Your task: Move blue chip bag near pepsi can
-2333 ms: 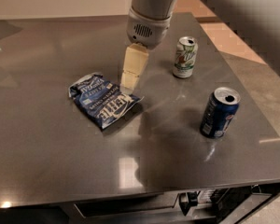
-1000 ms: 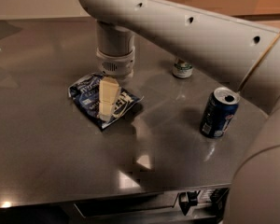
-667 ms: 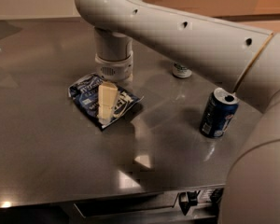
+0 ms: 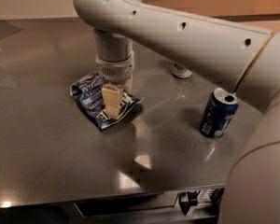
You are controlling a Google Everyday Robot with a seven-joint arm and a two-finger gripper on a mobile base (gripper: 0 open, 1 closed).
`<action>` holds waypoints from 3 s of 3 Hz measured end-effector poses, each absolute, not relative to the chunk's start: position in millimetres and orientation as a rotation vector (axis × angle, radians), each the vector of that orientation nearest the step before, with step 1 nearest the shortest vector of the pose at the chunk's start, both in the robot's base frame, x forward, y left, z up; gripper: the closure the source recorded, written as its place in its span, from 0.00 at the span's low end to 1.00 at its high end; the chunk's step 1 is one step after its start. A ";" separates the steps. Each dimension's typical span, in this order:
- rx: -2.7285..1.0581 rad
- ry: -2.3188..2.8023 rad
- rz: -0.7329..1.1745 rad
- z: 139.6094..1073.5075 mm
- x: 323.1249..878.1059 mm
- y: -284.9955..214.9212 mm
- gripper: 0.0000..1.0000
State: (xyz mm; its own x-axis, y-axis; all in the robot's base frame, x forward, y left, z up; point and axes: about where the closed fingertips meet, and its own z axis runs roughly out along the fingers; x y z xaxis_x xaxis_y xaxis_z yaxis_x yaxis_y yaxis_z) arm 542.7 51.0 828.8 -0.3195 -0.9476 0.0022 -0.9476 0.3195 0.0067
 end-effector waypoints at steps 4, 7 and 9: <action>1.869 -2.583 -0.032 892.2 521.4 0.6 1.00; 1.855 -2.578 -0.082 908.4 486.1 -68.9 0.83; 1.805 -2.592 -0.142 892.2 475.1 -101.1 0.37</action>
Offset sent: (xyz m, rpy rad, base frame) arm -0.0121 -0.0380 0.0383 -0.0153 -0.0066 -0.0413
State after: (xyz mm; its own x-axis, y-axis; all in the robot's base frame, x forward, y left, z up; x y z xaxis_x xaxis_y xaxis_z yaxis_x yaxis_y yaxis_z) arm 475.1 -101.1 892.2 -0.3477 -0.9351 -0.0679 -0.9370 0.3439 0.0622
